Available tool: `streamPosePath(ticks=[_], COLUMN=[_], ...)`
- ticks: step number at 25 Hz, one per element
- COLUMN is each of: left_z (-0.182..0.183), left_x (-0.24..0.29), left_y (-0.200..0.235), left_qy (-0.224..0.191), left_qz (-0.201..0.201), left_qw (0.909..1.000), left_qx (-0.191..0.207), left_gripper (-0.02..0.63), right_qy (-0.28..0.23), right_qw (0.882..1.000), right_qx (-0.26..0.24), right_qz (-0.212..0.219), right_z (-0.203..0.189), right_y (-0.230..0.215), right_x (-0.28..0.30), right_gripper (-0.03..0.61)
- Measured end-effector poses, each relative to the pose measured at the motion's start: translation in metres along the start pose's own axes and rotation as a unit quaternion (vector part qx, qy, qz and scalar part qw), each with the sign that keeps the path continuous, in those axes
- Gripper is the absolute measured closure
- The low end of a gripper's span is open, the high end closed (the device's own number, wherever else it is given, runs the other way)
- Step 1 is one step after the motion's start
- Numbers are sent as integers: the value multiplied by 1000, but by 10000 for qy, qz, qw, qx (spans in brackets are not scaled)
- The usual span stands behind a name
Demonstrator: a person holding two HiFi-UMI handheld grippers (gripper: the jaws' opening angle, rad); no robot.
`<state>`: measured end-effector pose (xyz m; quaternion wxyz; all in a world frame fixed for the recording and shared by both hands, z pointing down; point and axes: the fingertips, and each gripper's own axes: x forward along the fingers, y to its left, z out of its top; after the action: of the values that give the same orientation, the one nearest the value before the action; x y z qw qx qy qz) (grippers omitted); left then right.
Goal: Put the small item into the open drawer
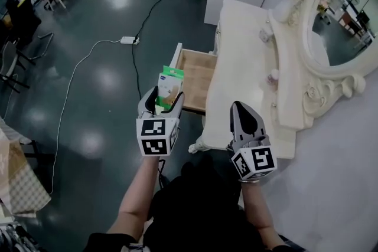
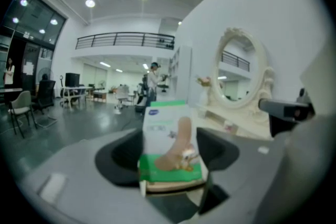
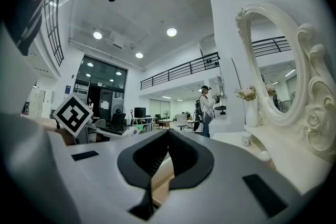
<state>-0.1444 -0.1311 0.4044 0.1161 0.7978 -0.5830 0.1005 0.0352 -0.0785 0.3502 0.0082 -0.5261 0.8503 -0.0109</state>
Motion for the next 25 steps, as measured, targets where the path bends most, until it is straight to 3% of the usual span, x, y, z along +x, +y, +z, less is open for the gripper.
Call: streamPosePath(ticks=[12, 25], left_z=[31, 26], left_x=[62, 152], left_y=[-9, -17], left_qy=[-125, 205], left_qz=[-51, -74], left_qw=[9998, 9996], left_qx=[135, 204], left_gripper=[285, 285], right_qy=[-237, -138], right_qw=[9996, 9998], right_qx=[-13, 146], right_qz=[-141, -83], right_z=[14, 6], right_y=[-41, -89], right_x=[29, 70], right_gripper=[581, 581])
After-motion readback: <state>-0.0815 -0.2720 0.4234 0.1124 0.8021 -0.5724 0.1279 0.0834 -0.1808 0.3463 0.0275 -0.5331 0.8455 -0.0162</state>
